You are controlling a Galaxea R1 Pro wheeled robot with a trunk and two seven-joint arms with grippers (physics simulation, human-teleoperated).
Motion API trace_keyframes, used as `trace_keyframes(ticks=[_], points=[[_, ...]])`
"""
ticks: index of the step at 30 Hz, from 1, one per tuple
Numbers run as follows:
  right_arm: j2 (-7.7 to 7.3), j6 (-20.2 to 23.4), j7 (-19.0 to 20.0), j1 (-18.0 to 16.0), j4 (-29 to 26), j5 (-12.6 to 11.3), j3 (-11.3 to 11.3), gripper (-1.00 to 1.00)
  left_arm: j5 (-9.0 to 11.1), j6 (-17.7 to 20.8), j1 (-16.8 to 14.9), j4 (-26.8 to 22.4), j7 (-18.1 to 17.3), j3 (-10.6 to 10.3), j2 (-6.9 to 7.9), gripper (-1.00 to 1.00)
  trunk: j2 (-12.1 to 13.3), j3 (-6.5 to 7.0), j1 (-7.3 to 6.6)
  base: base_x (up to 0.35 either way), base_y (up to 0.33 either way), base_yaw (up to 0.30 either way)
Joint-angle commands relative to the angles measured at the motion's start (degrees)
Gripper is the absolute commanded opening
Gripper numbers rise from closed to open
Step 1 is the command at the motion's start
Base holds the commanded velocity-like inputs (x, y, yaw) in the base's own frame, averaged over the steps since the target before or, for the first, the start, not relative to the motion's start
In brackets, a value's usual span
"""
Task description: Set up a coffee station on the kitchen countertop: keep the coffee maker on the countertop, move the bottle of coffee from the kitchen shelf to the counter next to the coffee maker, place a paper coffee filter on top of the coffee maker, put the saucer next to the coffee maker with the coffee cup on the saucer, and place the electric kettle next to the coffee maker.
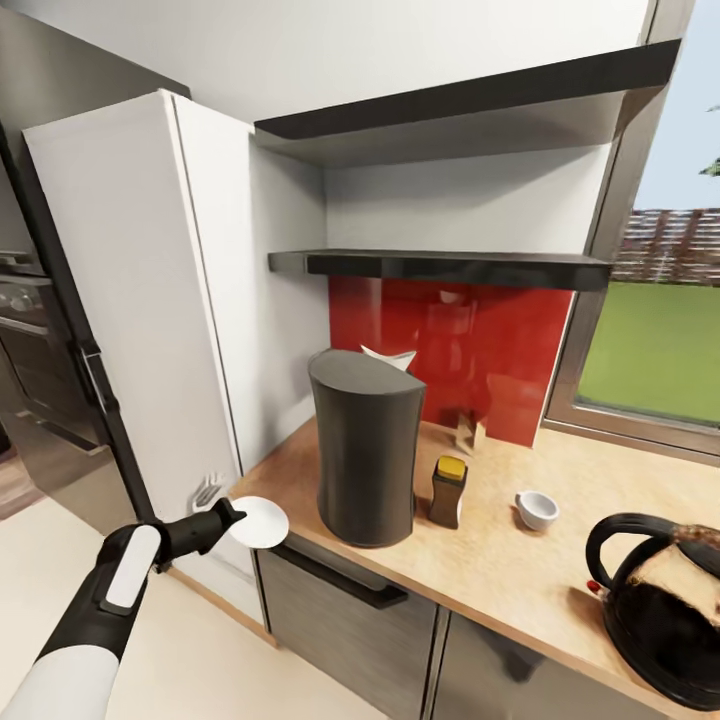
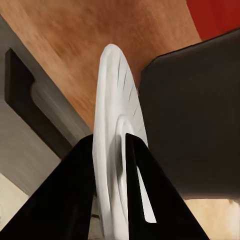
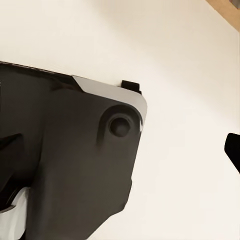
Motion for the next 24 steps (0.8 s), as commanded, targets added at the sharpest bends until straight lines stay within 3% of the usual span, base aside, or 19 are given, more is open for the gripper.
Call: trace_keyframes(ticks=[1,7,14,16,17,19,21,24], points=[[0.01,0.3,0.21,0.01,-0.13,0.57,-0.46,1.0,-0.3,0.6,0.32,0.02,-0.45,0.14,-0.14,-1.0,-0.03,-0.01,0.05,0.304,0.178,-0.219],[0.06,0.26,0.17,0.01,-0.08,0.58,-0.44,1.0,-0.35,0.41,0.51,1.02,-0.5,0.21,-0.4,-1.0,-0.03,0.05,0.05,0.306,0.133,-0.252],[-0.01,0.18,0.17,0.01,-0.04,0.58,-0.44,1.0,-0.65,-0.17,0.65,1.28,-0.2,0.46,-0.03,-1.0,-0.03,0.14,0.05,0.057,0.02,-0.26],[-0.01,0.17,0.17,0.02,-0.04,0.58,-0.44,1.0,-1.32,-3.89,0.79,1.57,-0.02,0.39,-0.02,-1.0,-0.03,0.17,0.05,0.002,0.001,-0.224],[0.02,0.17,0.13,0.01,-0.04,0.58,-0.44,1.0,-2.1,-10.45,1.4,3.38,0.06,0.33,-0.2,-1.0,-0.03,0.17,0.05,0.001,0.0,-0.064],[-0.02,0.17,0.15,0.01,-0.04,0.58,-0.44,1.0,-2.24,-14.58,1.61,5.71,-0.12,0.18,-0.24,-1.0,-0.03,0.17,0.05,0.0,0.0,-0.034],[-0.2,0.17,0.12,0.02,-0.04,0.58,-0.44,1.0,-2.24,-17.19,1.71,7.67,-0.37,0.04,-0.23,-1.0,-0.03,0.17,0.05,0.0,0.0,-0.01],[-0.26,0.15,0.13,0.01,0.03,0.64,-0.36,1.0,-2.24,-17.98,1.76,8.01,-0.44,0.1,0.01,-1.0,-0.03,0.18,0.05,0.0,0.0,-0.002]])
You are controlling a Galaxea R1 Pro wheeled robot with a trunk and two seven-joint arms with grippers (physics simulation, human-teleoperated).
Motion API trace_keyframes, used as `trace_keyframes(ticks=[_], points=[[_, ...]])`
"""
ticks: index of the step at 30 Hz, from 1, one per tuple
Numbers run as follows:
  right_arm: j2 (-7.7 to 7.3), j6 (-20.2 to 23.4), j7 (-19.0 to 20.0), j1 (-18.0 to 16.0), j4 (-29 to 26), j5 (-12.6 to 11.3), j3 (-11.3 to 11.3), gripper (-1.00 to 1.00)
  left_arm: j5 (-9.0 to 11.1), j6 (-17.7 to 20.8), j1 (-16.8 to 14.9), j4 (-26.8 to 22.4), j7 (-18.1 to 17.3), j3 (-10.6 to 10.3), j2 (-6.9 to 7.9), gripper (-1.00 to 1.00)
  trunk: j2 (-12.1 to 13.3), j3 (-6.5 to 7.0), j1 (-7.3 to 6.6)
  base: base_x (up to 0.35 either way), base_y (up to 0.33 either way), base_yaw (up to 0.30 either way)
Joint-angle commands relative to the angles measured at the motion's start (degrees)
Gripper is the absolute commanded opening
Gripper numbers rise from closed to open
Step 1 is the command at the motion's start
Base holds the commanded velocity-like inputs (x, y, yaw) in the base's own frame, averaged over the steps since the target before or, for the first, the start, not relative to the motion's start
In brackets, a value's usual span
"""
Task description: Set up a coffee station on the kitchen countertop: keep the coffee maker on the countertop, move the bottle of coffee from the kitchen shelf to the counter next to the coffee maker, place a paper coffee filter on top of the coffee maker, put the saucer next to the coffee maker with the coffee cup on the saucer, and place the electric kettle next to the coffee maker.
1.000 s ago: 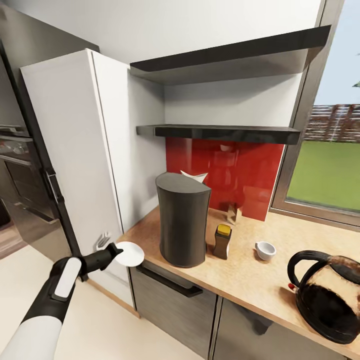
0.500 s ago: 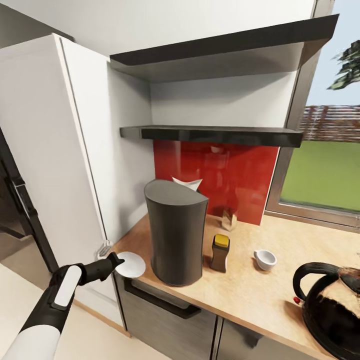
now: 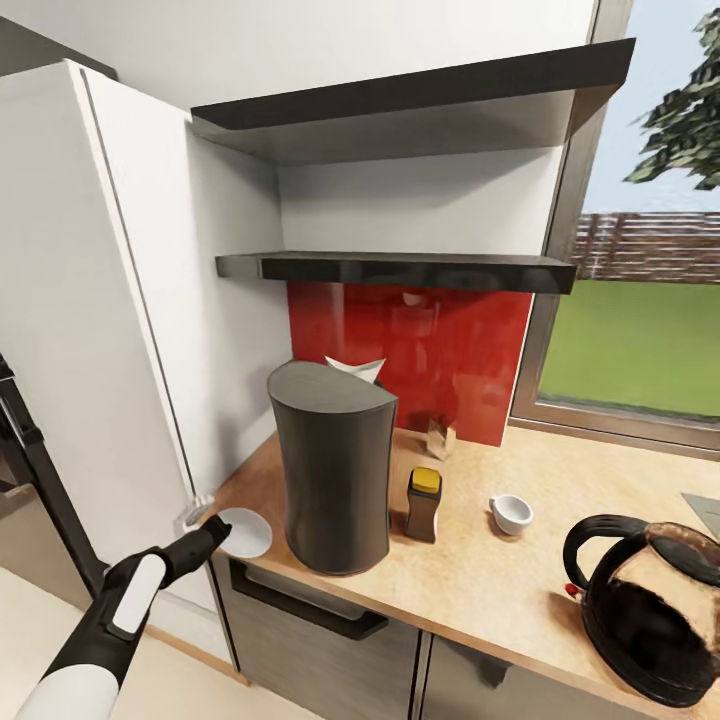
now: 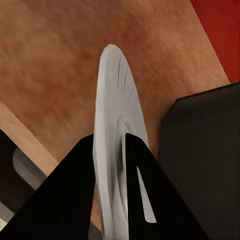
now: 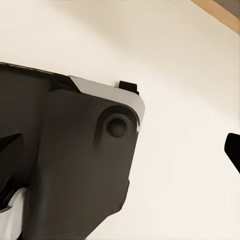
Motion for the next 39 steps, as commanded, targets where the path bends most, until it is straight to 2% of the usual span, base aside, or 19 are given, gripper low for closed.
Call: trace_keyframes(ticks=[1,7,13,26,37,38,39], points=[[-0.01,0.29,0.28,0.04,-0.13,0.57,-0.48,1.0,0.09,0.3,0.02,0.0,-0.16,0.19,0.06,-1.0,-0.04,-0.02,0.02,0.038,0.006,-0.001],[0.06,0.32,0.29,0.02,-0.2,0.57,-0.47,1.0,0.09,0.17,0.05,0.07,-0.09,0.26,0.14,-1.0,-0.04,-0.02,0.02,0.181,0.156,0.0],[-0.06,0.35,0.3,0.02,-0.29,0.5,-0.61,1.0,0.34,0.04,0.05,0.46,-0.19,0.29,0.09,-1.0,-0.04,-0.02,0.02,0.025,0.015,-0.001],[-0.11,0.36,0.3,0.02,-0.21,0.5,-0.48,1.0,0.66,-0.25,0.31,0.72,-0.34,0.72,0.06,-1.0,-0.04,-0.02,0.02,0.182,0.0,-0.066],[-0.11,0.36,0.3,0.04,-0.18,0.5,-0.47,1.0,0.62,-0.22,0.32,0.72,-0.26,0.89,0.08,-1.0,-0.04,-0.02,0.02,0.018,0.0,0.0],[-0.11,0.36,0.3,0.02,-0.15,0.5,-0.47,1.0,0.55,-0.22,0.32,0.72,-0.2,0.97,0.15,1.0,-0.04,-0.02,0.02,0.0,0.0,0.0],[-0.11,0.36,0.3,0.02,-0.15,0.5,-0.47,1.0,0.48,-0.22,0.32,0.72,-0.12,1.0,0.16,1.0,-0.04,-0.02,0.02,0.0,0.0,0.0]])
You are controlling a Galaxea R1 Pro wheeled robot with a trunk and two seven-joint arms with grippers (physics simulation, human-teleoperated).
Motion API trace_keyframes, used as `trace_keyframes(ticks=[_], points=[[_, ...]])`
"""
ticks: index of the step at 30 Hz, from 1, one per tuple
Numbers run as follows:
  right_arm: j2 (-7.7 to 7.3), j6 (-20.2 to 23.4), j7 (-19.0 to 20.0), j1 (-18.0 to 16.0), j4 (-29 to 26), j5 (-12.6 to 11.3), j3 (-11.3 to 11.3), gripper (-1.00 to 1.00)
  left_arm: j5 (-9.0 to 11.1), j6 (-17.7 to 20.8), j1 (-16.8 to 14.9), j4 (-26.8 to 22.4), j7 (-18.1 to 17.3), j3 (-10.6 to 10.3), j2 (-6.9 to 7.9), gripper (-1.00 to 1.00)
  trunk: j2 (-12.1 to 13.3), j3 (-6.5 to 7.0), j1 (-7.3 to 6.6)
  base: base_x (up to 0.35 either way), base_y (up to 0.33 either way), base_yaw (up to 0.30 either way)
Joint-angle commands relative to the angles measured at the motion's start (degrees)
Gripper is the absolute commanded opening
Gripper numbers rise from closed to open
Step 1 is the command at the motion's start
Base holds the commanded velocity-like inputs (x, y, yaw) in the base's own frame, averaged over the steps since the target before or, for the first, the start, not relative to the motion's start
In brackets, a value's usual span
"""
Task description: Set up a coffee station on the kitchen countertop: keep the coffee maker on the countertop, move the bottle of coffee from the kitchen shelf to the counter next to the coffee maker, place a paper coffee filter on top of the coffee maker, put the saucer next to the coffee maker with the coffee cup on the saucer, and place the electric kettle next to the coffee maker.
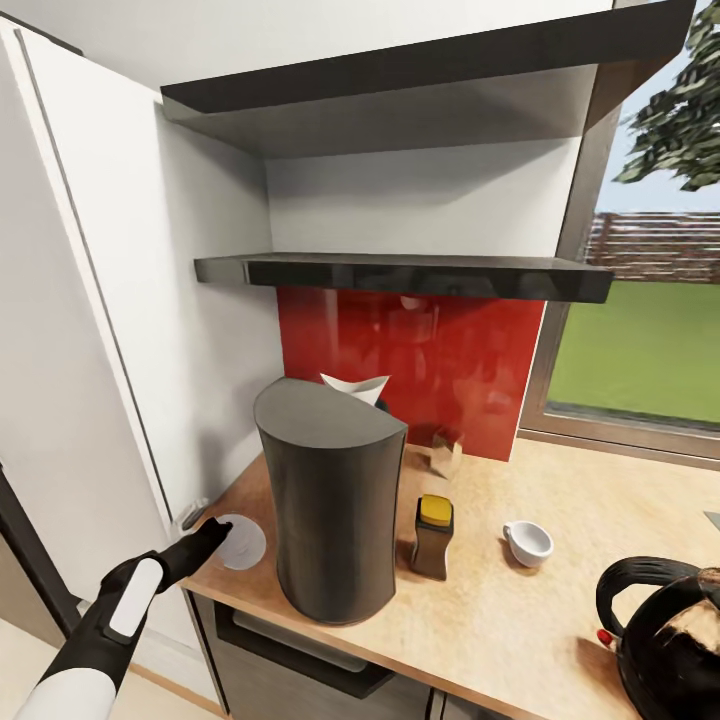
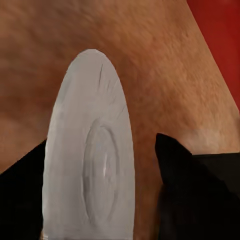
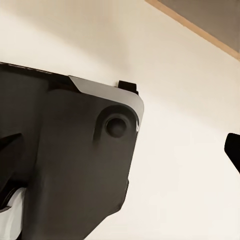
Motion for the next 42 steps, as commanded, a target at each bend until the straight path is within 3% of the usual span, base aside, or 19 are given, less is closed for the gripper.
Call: trace_keyframes(ticks=[1,16,33,38,42], points=[[-0.01,0.34,0.26,0.03,-0.13,0.56,-0.49,1.0,0.14,0.39,-0.02,-0.01,-0.11,0.23,-0.02,1.0,-0.04,-0.02,0.02,0.0,0.0,0.0],[0.01,0.34,0.26,0.02,-0.11,0.56,-0.49,1.0,0.2,0.3,0.01,-0.01,0.08,0.27,0.04,1.0,-0.04,-0.02,0.02,-0.002,0.001,0.0],[0.19,0.42,0.26,0.05,-0.27,0.56,-0.54,1.0,0.16,0.13,0.06,-0.01,-0.2,0.19,-0.05,1.0,-0.04,-0.02,0.02,-0.304,0.106,0.0],[0.32,0.51,0.26,0.03,-0.33,0.56,-0.54,1.0,0.18,1.1,0.85,0.12,-0.15,0.58,1.87,1.0,-0.04,-0.02,0.02,-0.202,0.005,0.0],[0.32,0.52,0.26,0.02,-0.37,0.63,-0.5,1.0,0.02,0.71,4.93,1.05,-0.27,0.56,2.67,1.0,-0.04,-0.02,0.02,-0.038,0.001,0.0]])
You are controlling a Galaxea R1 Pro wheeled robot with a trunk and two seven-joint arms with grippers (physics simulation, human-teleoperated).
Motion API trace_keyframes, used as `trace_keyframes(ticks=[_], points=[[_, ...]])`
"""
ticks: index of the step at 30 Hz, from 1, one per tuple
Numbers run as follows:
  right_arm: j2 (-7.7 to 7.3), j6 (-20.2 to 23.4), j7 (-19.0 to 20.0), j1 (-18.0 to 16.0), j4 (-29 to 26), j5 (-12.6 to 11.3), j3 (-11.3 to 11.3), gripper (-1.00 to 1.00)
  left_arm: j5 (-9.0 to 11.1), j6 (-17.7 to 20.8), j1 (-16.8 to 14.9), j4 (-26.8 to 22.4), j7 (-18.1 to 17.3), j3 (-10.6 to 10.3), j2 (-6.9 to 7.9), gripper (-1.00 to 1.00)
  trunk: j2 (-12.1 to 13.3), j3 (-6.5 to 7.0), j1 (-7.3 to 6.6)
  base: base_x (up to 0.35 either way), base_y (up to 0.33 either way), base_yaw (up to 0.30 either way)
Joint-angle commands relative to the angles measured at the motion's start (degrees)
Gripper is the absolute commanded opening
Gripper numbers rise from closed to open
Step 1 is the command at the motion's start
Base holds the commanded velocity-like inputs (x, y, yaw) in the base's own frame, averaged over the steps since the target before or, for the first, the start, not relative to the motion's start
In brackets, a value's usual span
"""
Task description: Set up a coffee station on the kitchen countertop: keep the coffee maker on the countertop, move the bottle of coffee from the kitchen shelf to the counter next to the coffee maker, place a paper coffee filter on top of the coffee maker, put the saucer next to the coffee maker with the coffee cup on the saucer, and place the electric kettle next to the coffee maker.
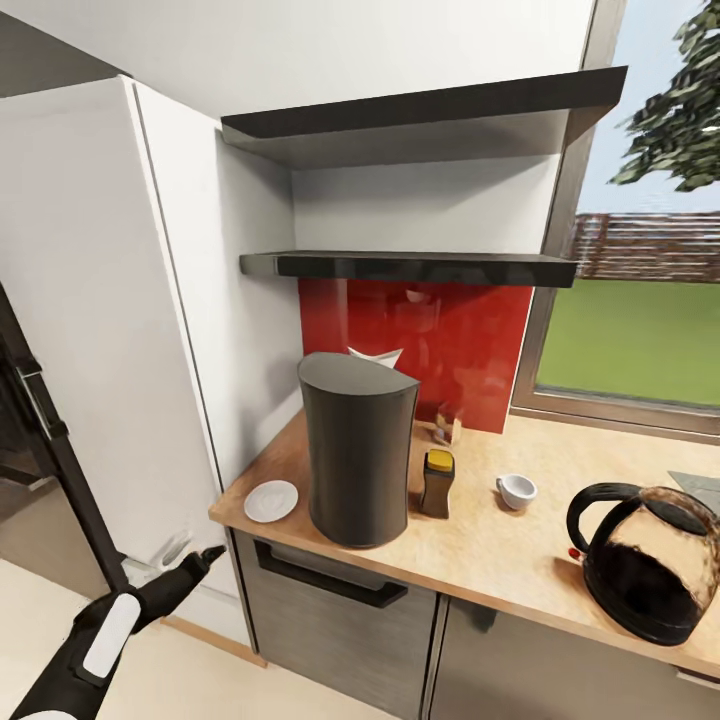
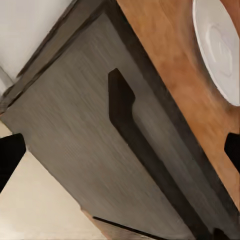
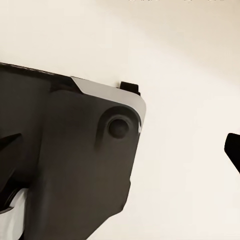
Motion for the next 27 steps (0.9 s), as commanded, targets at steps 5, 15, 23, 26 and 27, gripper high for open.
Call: trace_keyframes(ticks=[5,15,23,26,27], points=[[-0.24,0.06,0.26,0.04,-0.78,0.59,-0.48,1.0,-0.3,-0.75,5.81,1.77,-0.21,-0.3,0.09,1.0,-0.04,-0.01,0.02,-0.003,0.0,0.0],[-0.38,-7.38,0.26,0.02,-3.31,0.67,-0.44,1.0,-25.92,-28.53,7.19,24.14,-0.23,-4.95,-0.63,1.0,-0.04,-0.01,0.02,0.0,0.0,0.0],[-0.48,-11.07,0.13,0.02,-3.14,0.46,-0.72,1.0,-48.37,-34.7,7.19,38.64,-0.22,-8.03,-0.87,1.0,-0.04,-0.01,0.02,0.0,0.0,0.0],[-0.51,-11.08,0.11,0.03,-2.92,-0.4,-0.72,1.0,-51.69,-34.74,7.28,43.33,-0.22,-8.09,-0.87,1.0,-0.04,-0.01,0.02,0.0,0.0,-0.028],[-0.51,-11.08,0.07,0.04,-2.87,-0.9,-0.7,1.0,-52.42,-34.74,7.33,44.09,-0.22,-8.09,-0.87,1.0,-0.04,-0.01,0.02,0.0,0.0,-0.033]])
